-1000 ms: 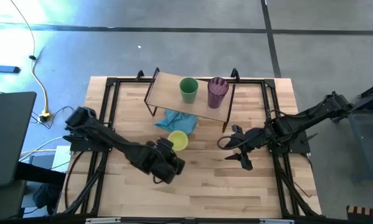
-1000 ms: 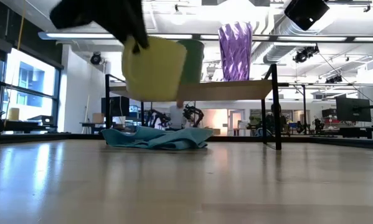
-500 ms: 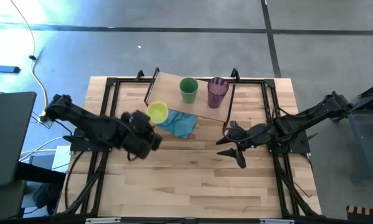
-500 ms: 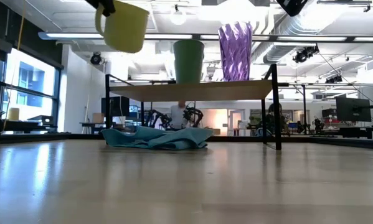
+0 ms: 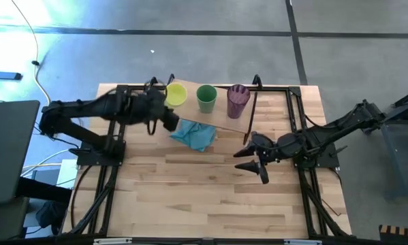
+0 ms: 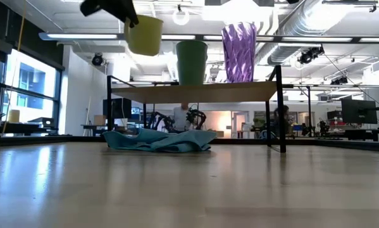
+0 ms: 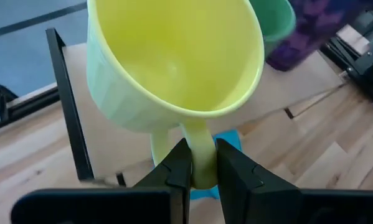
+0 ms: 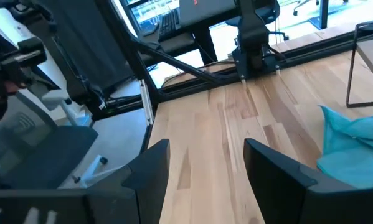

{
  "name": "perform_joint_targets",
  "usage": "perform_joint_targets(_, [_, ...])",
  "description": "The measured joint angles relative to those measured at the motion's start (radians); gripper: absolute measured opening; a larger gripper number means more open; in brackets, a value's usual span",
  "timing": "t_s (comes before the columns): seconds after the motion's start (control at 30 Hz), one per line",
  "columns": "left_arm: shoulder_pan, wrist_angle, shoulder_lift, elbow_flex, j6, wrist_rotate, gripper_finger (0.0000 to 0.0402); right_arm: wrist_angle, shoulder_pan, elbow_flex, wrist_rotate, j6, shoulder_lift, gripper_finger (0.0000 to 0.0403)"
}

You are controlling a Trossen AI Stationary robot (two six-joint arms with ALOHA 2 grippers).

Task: Stack small to large cups/mugs on shelf
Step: Put the yellow mug on the shelf

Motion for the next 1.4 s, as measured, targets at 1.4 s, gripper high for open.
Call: perform_joint_targets(1.4, [0.423,0.183,0.114,-0.11,0.214,0.536,0.0038,-0.002,0.125,0.0,0.167,0.08,0.0,0.0197])
